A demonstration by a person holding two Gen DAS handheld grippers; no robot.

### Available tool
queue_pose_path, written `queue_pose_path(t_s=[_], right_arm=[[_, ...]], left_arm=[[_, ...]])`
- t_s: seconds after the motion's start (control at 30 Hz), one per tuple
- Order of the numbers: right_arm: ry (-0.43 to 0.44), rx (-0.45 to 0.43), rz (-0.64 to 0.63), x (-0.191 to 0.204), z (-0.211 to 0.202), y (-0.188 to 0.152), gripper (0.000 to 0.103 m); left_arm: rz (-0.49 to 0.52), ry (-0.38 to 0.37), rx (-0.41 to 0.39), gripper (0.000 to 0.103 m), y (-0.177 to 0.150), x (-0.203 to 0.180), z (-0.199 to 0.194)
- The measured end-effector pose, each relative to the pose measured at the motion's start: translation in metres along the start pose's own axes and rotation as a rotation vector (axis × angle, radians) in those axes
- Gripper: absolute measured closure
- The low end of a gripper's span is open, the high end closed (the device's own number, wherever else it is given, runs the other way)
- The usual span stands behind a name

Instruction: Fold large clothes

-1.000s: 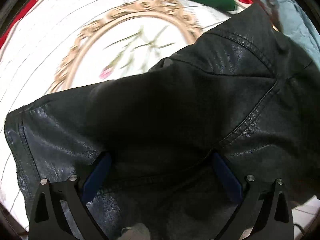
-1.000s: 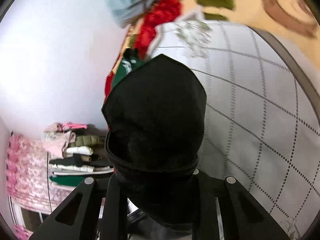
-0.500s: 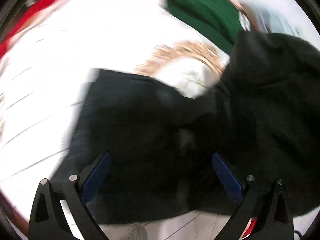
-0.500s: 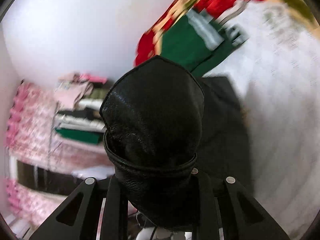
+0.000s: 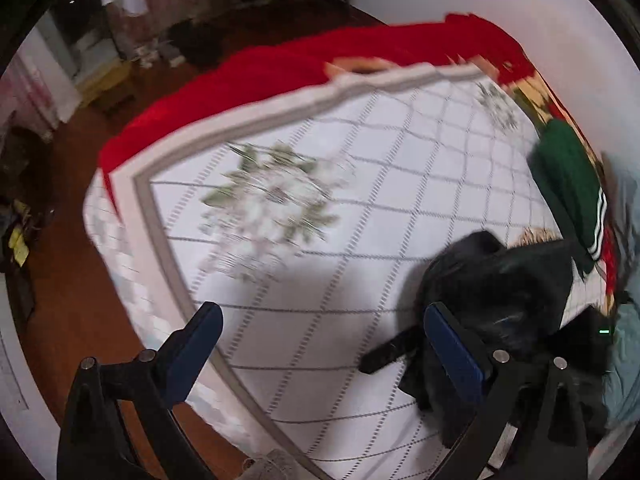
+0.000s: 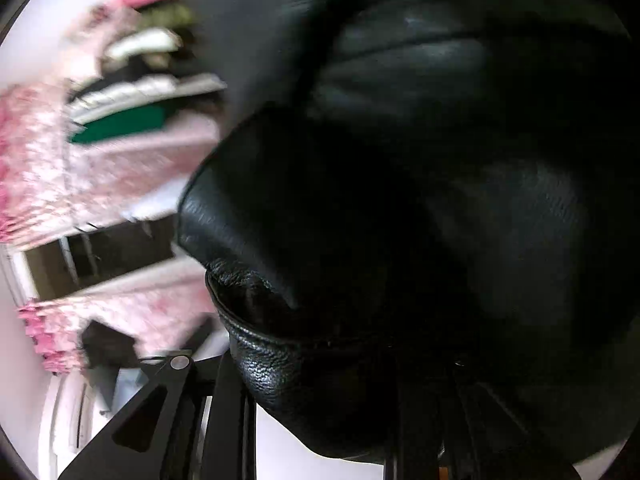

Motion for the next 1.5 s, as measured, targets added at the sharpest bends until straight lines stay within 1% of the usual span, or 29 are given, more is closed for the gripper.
queue_pose_path(t_s=[0.03, 0.1, 0.17, 0.23, 0.37, 0.47, 0.53, 0.63, 0.7, 0.73, 0.77, 0.8, 0.83, 0.87, 0.9, 0.97, 1.0, 1.03, 1.1, 1.17, 1.23, 1.27, 1.3, 1.33, 1.37, 1.4, 1.43, 1.47, 1.5], right_arm=[[-0.015, 0.002, -0.009, 0.002, 0.002, 0.0, 0.08], [-0.04, -0.02, -0.052, 0.014, -0.007, -0.001, 0.08], [-0.061, -0.031, -0.104, 0.029, -0.022, -0.005, 0.076], [-0.088, -0.014, -0.155, 0.044, -0.04, -0.013, 0.071], [-0.113, 0.041, -0.202, 0.058, -0.073, -0.028, 0.071], [-0.109, 0.059, -0.21, 0.057, -0.087, -0.032, 0.07], [-0.103, 0.069, -0.217, 0.054, -0.087, -0.033, 0.07], [-0.147, 0.075, -0.227, 0.056, -0.073, -0.02, 0.068], [-0.202, 0.08, -0.223, 0.06, -0.052, -0.015, 0.066], [-0.258, 0.081, -0.275, 0.065, -0.035, -0.018, 0.064], [-0.318, 0.075, -0.33, 0.07, -0.022, -0.022, 0.054], [-0.37, 0.081, -0.388, 0.074, -0.004, -0.032, 0.04], [-0.357, 0.1, -0.4, 0.077, 0.006, -0.037, 0.006], [-0.321, 0.118, -0.4, 0.078, 0.014, -0.043, 0.0], [-0.302, 0.122, -0.403, 0.077, 0.019, -0.048, 0.0], [-0.317, 0.141, -0.413, 0.072, 0.028, -0.064, 0.0], [-0.286, 0.161, -0.393, 0.065, 0.027, -0.072, 0.0], [-0.263, 0.175, -0.362, 0.062, 0.025, -0.077, 0.0], [-0.222, 0.192, -0.3, 0.059, 0.014, -0.08, 0.0], [-0.245, 0.144, -0.275, 0.043, -0.019, -0.075, 0.0], [-0.33, 0.066, -0.278, 0.041, -0.053, -0.061, 0.001], [-0.359, 0.021, -0.27, 0.036, -0.072, -0.055, 0.012], [-0.396, -0.034, -0.252, 0.03, -0.093, -0.043, 0.02], [-0.427, -0.056, -0.235, 0.026, -0.104, -0.032, 0.038], [-0.45, -0.068, -0.221, 0.019, -0.112, -0.022, 0.053], [-0.485, -0.094, -0.196, 0.015, -0.115, -0.007, 0.058], [-0.494, -0.11, -0.182, 0.015, -0.115, 0.007, 0.06], [-0.488, -0.117, -0.178, 0.013, -0.113, 0.02, 0.062], [-0.483, -0.117, -0.169, 0.012, -0.107, 0.035, 0.062]], left_arm=[[0.0, 0.004, -0.009, 0.0, 0.003, 0.007, -0.009], [0.007, -0.006, -0.027, 0.0, 0.007, 0.004, -0.019], [0.022, -0.024, -0.045, 0.0, 0.014, 0.0, -0.028], [0.038, -0.052, -0.063, 0.0, 0.022, -0.007, -0.035], [0.079, -0.082, -0.099, 0.0, 0.031, -0.031, -0.049], [0.088, -0.097, -0.097, 0.0, 0.035, -0.042, -0.045], [0.085, -0.087, -0.08, 0.0, 0.036, -0.047, -0.037], [0.073, -0.07, -0.072, 0.0, 0.037, -0.047, -0.032], [0.069, -0.043, -0.074, 0.0, 0.039, -0.043, -0.031], [0.063, -0.029, -0.077, 0.0, 0.04, -0.04, -0.031], [0.059, -0.011, -0.081, 0.0, 0.042, -0.036, -0.031], [0.058, 0.007, -0.087, 0.0, 0.043, -0.031, -0.033], [0.06, 0.016, -0.086, 0.0, 0.045, -0.027, -0.032], [0.065, 0.015, -0.072, 0.0, 0.046, -0.024, -0.03], [0.074, 0.006, -0.058, 0.0, 0.046, -0.023, -0.025], [0.099, 0.005, -0.009, 0.0, 0.045, -0.022, -0.009], [0.104, -0.003, 0.012, 0.0, 0.044, -0.022, -0.002], [0.105, -0.015, 0.052, 0.0, 0.041, -0.021, 0.008], [0.097, -0.039, 0.083, 0.0, 0.036, -0.021, 0.014], [0.108, -0.055, 0.09, 0.0, 0.03, -0.028, 0.014], [0.127, -0.063, 0.09, 0.0, 0.023, -0.038, 0.012], [0.143, -0.067, 0.092, 0.0, 0.02, -0.045, 0.013], [0.164, -0.06, 0.094, 0.0, 0.016, -0.053, 0.016], [0.182, -0.052, 0.094, 0.0, 0.013, -0.059, 0.018], [0.199, -0.039, 0.095, 0.0, 0.01, -0.065, 0.022], [0.219, -0.025, 0.095, 0.0, 0.007, -0.071, 0.026], [0.233, -0.01, 0.089, 0.0, 0.005, -0.075, 0.029], [0.243, 0.002, 0.085, 0.0, 0.003, -0.079, 0.031], [0.254, 0.011, 0.083, 0.0, 0.002, -0.083, 0.034]])
Point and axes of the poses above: each gripper's, at about its wrist camera, not at the fingertips, and z roughly the way its jaws point, x to its left, y to its top, the point moved 2 cm from there along z, roughly the way its jaws point, and after that the axes turned 4 degrees about -y, right-handed, at the moved point
